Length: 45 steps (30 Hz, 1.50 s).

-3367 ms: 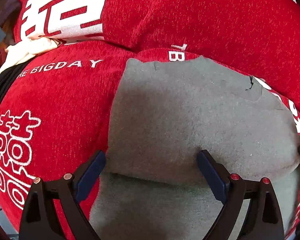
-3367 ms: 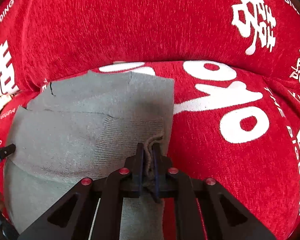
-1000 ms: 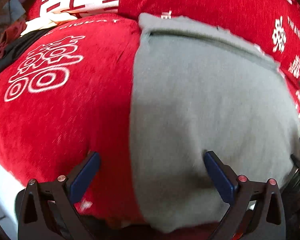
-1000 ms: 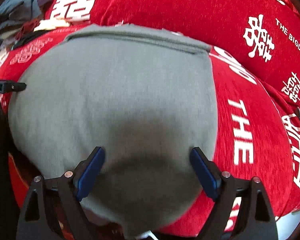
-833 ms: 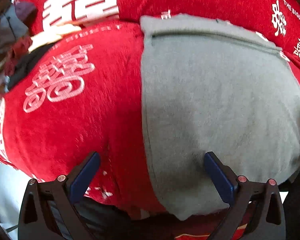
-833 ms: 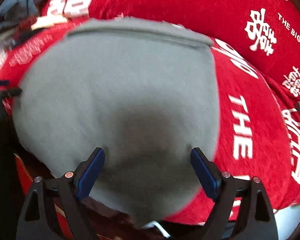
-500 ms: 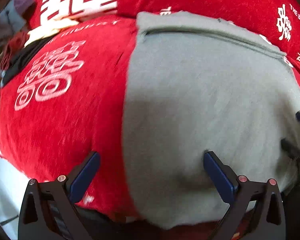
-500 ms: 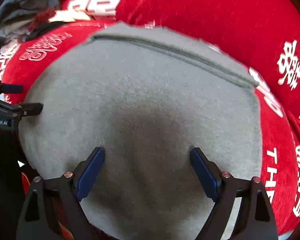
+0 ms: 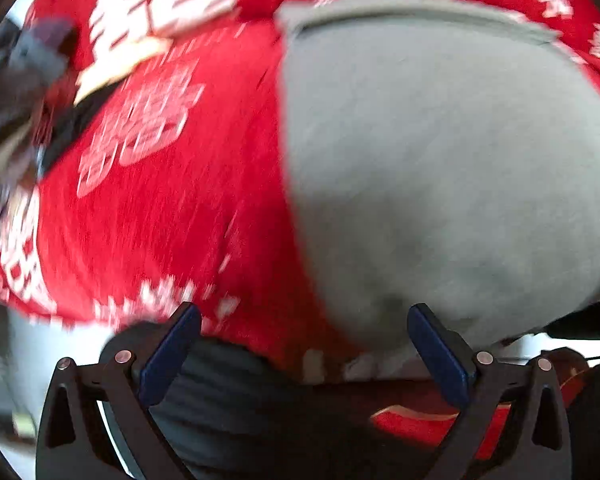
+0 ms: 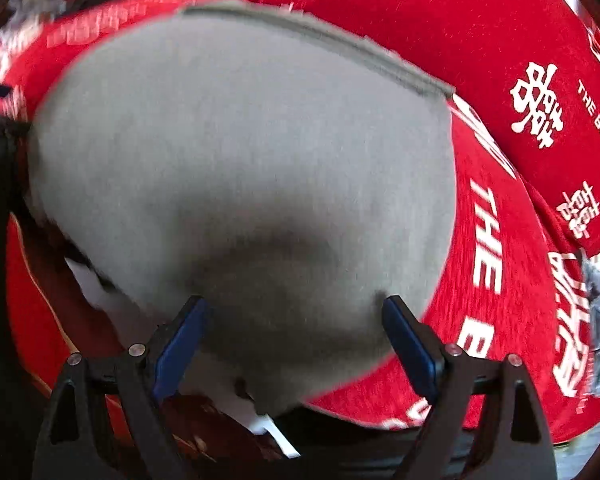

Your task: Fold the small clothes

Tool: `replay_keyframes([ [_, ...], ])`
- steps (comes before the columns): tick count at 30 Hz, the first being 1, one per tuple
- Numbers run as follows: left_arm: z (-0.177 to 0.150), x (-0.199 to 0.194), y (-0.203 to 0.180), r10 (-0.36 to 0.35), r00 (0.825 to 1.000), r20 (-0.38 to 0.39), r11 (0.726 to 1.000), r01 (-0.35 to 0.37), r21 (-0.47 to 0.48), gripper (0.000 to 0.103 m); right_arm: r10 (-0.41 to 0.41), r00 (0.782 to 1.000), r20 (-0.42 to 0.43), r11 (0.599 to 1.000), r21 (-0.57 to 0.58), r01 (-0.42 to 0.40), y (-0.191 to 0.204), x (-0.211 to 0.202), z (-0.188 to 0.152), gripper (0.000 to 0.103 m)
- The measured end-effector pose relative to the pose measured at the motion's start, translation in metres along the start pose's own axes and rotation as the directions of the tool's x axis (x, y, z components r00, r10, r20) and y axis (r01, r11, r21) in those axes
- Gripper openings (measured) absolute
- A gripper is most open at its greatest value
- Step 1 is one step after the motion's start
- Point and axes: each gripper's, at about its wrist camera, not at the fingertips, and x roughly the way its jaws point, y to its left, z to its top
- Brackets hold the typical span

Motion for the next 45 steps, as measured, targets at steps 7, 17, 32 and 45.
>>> replay_keyframes([
  [7,0.048,0.006,-0.058,-0.08,0.993,0.085,0.996,0.077,0.041,0.103,0.04,0.996,0.083,0.999,0.002,-0.04,0.022,0.012,0.058,0.091],
  [17,0.031,0.023,-0.041,-0.186,0.981,0.05,0.979,0.189,-0.07,0.103,0.024,1.0,0.02,0.999,0.04,-0.025,0.021,0.018,0.017,0.099],
  [32,0.076,-0.017,-0.058,-0.158,0.973,0.17,0.987,0.162,-0.008,0.103,-0.022,0.996,0.086,0.996,0.09,0.014,0.005,0.004,0.091,0.1],
  [45,0.127,0.037,-0.047,-0.173,0.98,0.095,0.969,0.187,-0.163,0.103,0.036,0.998,0.052,0.942,0.332,-0.052,-0.024,0.066,0.126,0.099],
])
